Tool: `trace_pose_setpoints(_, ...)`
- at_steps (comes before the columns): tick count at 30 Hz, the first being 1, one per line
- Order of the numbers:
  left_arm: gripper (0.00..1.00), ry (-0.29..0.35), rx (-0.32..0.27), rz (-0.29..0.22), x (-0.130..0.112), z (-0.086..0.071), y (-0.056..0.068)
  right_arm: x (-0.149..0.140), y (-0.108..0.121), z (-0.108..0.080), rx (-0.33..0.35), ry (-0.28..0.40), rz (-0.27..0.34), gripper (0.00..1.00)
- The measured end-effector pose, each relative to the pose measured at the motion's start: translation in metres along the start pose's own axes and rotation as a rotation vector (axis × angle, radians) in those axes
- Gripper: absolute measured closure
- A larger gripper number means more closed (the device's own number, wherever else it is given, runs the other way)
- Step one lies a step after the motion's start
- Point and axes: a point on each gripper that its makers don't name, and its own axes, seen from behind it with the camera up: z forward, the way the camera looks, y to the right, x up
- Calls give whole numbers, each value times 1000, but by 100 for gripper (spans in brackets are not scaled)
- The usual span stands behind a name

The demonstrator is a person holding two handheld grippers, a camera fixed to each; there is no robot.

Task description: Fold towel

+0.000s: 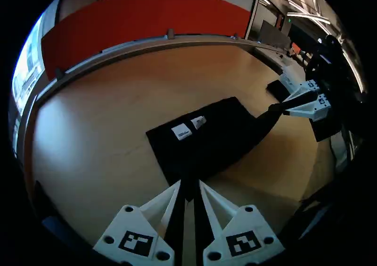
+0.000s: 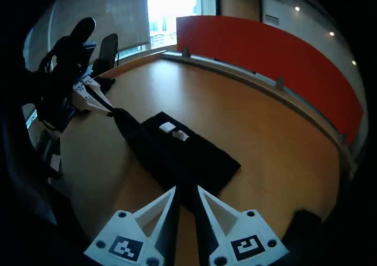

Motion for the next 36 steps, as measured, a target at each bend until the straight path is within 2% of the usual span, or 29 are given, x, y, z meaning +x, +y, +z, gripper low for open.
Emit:
trace_pose_setpoints(5, 89, -15, 11, 3, 6, 12, -5, 3, 14, 11, -17, -6, -9, 82)
trace_pose_setpoints(12, 89, -37, 39, 7, 11, 27, -16, 10, 30, 27, -31, -3, 8, 82)
trace_pose_setpoints(18, 89, -49, 46, -11, 12, 33, -20, 7, 35, 35, -33, -15, 10, 82)
trace_pose_setpoints(27, 87, -76, 71, -1, 3, 51, -29, -1, 37, 49, -28, -37, 19, 82)
trace_pose_setpoints(32, 87, -69, 83, -6, 2, 62, -33, -9, 40, 59, -43, -55, 28, 82)
trace_pose_setpoints(36, 82, -61, 92, -14, 4, 70, -38, -10, 45, 65, -59, -57, 47, 82)
